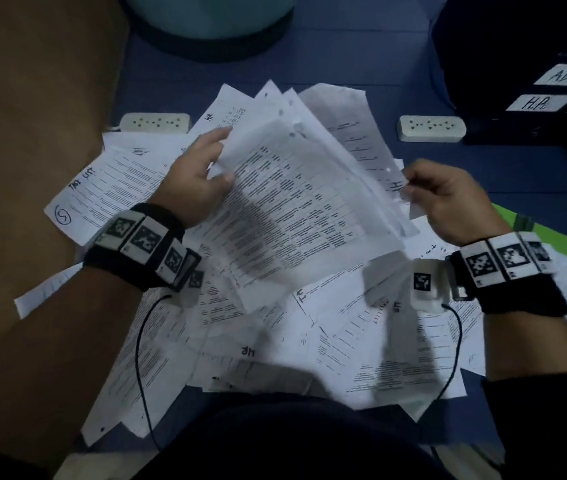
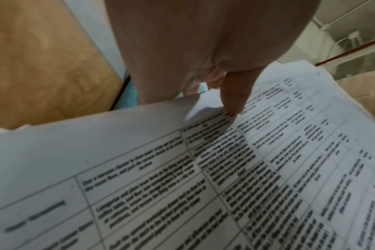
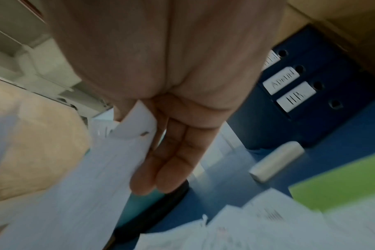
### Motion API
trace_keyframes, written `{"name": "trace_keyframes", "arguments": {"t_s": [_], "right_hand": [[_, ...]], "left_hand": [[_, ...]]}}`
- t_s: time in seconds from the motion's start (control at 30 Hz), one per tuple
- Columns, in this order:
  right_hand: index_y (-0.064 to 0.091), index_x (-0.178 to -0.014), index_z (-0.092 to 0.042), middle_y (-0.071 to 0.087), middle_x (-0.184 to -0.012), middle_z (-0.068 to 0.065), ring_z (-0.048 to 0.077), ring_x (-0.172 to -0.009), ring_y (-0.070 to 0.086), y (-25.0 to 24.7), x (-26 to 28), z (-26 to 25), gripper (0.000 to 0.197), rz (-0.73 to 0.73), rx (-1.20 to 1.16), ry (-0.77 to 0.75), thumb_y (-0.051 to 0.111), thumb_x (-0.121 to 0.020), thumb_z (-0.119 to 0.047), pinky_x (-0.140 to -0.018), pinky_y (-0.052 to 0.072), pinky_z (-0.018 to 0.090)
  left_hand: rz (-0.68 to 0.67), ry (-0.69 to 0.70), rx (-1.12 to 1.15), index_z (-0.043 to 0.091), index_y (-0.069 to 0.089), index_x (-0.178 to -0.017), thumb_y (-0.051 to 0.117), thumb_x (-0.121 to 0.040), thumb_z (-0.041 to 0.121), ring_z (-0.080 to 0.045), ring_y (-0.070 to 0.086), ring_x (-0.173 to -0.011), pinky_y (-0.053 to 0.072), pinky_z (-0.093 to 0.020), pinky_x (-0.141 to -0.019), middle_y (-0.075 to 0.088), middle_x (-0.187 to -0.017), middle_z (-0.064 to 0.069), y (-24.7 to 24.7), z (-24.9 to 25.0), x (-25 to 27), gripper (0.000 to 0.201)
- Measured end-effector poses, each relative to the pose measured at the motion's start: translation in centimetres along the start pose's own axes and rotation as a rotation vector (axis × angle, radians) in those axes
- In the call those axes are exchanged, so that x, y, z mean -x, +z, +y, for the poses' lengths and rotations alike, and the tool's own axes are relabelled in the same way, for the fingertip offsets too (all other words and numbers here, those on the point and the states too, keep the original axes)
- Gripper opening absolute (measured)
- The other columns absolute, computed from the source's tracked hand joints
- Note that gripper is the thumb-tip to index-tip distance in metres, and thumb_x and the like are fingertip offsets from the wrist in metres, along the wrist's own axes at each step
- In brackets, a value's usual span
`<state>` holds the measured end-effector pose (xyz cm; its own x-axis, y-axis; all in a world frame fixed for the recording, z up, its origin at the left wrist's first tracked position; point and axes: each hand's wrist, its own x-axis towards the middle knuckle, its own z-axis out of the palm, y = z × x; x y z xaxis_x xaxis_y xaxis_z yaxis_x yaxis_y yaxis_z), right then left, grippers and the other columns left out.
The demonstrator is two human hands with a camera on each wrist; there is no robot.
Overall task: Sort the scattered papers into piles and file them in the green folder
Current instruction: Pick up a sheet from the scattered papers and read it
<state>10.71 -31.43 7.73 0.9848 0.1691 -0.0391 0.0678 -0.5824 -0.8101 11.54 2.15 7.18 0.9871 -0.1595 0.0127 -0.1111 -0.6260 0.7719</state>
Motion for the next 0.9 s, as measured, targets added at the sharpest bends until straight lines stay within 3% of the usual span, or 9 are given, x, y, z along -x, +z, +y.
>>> {"name": "trace_keyframes", "arguments": {"t_s": [0.13,0.23,0.33,0.43,0.5,0.67,0.77,0.83,0.9], "right_hand": [[0.060,-0.081,-0.024,0.062,-0.073,-0.015,-0.004,-0.067,0.052,-1.7,-0.1,-0.2,0.030,0.077,0.034,-0.026,0.054,-0.088,0.004,-0.067,0.040,0.010],[0.063,-0.076,-0.039,0.063,-0.070,-0.020,-0.002,-0.068,0.054,-1.7,-0.4,-0.4,0.035,0.124,-0.069,-0.046,0.054,-0.083,-0.007,-0.069,0.043,0.018],[0.065,-0.074,-0.037,0.061,-0.068,-0.015,0.009,-0.068,0.052,-1.0,-0.6,-0.6,0.033,0.152,-0.266,-0.072,0.054,-0.083,-0.008,-0.067,0.043,0.028],[0.064,-0.082,-0.029,0.058,-0.070,-0.013,0.010,-0.066,0.050,0.2,-0.7,0.8,0.017,0.158,-0.529,0.034,0.059,-0.089,-0.015,-0.058,0.046,0.025],[0.060,-0.090,-0.024,0.061,-0.079,-0.008,0.013,-0.071,0.059,1.3,-1.0,3.4,0.007,0.182,-0.593,0.221,0.057,-0.093,-0.030,-0.066,0.052,0.031],[0.047,-0.127,-0.008,0.049,-0.130,0.020,0.038,-0.121,0.046,5.9,-0.6,11.0,0.079,0.066,0.481,0.743,0.077,-0.069,-0.053,-0.099,0.040,0.046],[0.046,-0.117,-0.010,0.044,-0.127,0.016,0.038,-0.118,0.041,8.2,0.5,12.0,0.078,0.080,0.608,0.759,0.080,-0.063,-0.055,-0.094,0.039,0.052],[0.046,-0.114,-0.011,0.045,-0.121,0.015,0.036,-0.112,0.043,8.5,0.7,12.0,0.076,0.168,0.659,0.715,0.082,-0.061,-0.050,-0.090,0.040,0.051],[0.049,-0.114,-0.010,0.046,-0.118,0.014,0.035,-0.109,0.044,8.6,0.9,12.1,0.065,0.262,0.745,0.655,0.079,-0.064,-0.038,-0.089,0.040,0.048]], "left_hand": [[0.010,0.050,0.116,0.033,0.058,-0.115,0.052,-0.085,0.010,0.012,0.046,-0.113,0.036,-0.011,-0.094,0.049,-0.124,0.023,-0.6,1.9,-1.1,0.039],[0.010,0.007,0.128,0.027,0.059,-0.114,0.053,-0.090,0.008,-0.006,0.056,-0.107,0.046,-0.025,-0.090,0.058,-0.114,0.011,-0.4,2.7,-1.3,0.031],[0.032,-0.055,0.101,0.027,0.055,-0.090,0.055,-0.092,0.008,-0.001,0.060,-0.077,0.049,-0.021,-0.070,0.063,-0.087,0.011,-0.1,2.7,-1.0,0.019],[0.058,-0.095,0.183,0.018,0.057,-0.098,0.056,-0.088,0.007,-0.012,0.066,-0.089,0.054,-0.031,-0.083,0.068,-0.096,0.000,-0.3,1.9,-0.3,0.015],[0.102,-0.125,0.257,0.022,0.058,-0.102,0.054,-0.088,0.002,-0.011,0.066,-0.094,0.054,-0.028,-0.084,0.068,-0.102,0.001,-0.7,1.1,0.5,0.024],[0.106,-0.287,0.081,0.013,0.061,-0.109,0.056,-0.082,0.012,-0.026,0.063,-0.096,0.051,-0.038,-0.086,0.067,-0.102,-0.006,-0.1,-1.6,2.6,0.027],[0.076,-0.336,-0.106,0.002,0.056,-0.089,0.058,-0.086,0.003,-0.033,0.055,-0.083,0.041,-0.030,-0.062,0.058,-0.081,-0.016,1.5,-2.4,3.6,0.004],[0.066,-0.346,-0.120,0.005,0.053,-0.081,0.057,-0.086,0.002,-0.033,0.051,-0.075,0.039,-0.030,-0.058,0.055,-0.074,-0.012,2.0,-2.7,4.1,0.008],[0.073,-0.355,-0.054,0.006,0.059,-0.093,0.057,-0.085,0.003,-0.031,0.057,-0.079,0.049,-0.034,-0.066,0.063,-0.084,-0.011,1.9,-3.1,4.2,0.009]]}}
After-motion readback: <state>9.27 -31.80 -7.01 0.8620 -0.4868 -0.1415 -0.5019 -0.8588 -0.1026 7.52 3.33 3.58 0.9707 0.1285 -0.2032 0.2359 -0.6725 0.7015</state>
